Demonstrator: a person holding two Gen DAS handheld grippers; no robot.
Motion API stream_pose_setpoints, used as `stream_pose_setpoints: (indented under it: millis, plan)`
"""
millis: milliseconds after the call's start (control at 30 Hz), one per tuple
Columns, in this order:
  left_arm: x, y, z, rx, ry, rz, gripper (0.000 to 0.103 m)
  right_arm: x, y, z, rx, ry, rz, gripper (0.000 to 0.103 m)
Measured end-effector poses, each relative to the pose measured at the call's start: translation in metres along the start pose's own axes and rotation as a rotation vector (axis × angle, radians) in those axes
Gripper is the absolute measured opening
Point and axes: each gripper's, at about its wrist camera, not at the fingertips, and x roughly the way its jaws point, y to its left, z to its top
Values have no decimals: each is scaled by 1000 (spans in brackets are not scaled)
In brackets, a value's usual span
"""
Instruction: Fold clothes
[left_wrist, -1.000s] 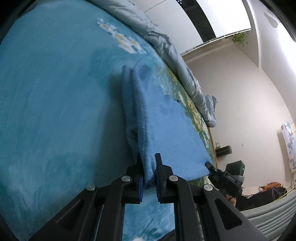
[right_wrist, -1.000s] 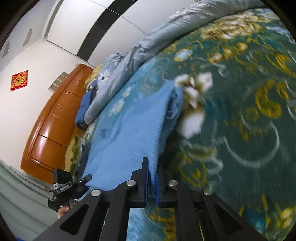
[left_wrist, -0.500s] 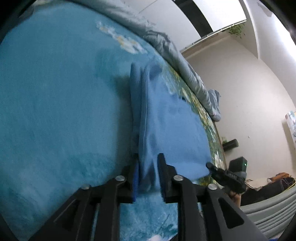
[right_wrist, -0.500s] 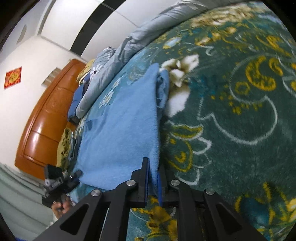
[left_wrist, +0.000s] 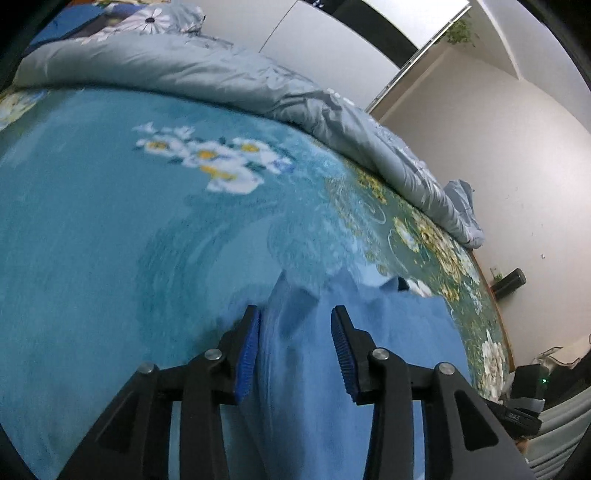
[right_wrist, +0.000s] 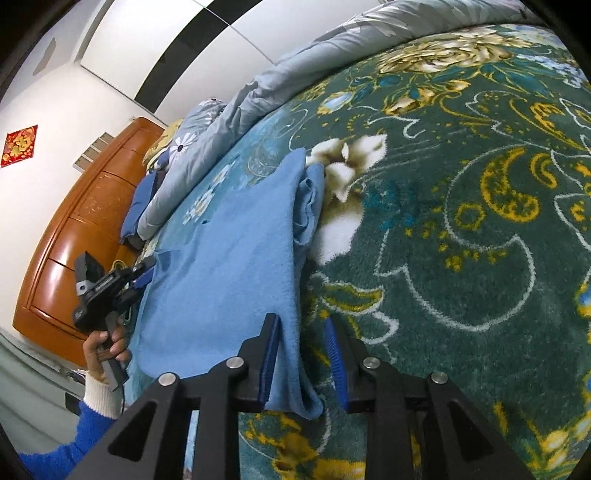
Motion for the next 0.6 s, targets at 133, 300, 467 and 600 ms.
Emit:
stream_pose_setpoints:
  millis: [133, 300, 467, 600]
  plan:
    - [9, 21, -2, -61, 2, 82, 7, 1, 0, 1, 4, -2, 8, 29]
    - [14, 35, -9, -94, 31, 76, 7, 4, -1, 3, 6, -10, 23, 29]
    - [-14, 28, -8, -110, -26, 86, 8, 5, -2, 6, 9, -25, 40, 36]
    - [-40, -5, -20, -57, -46, 86, 27, 5, -3, 8, 17, -42, 60, 45]
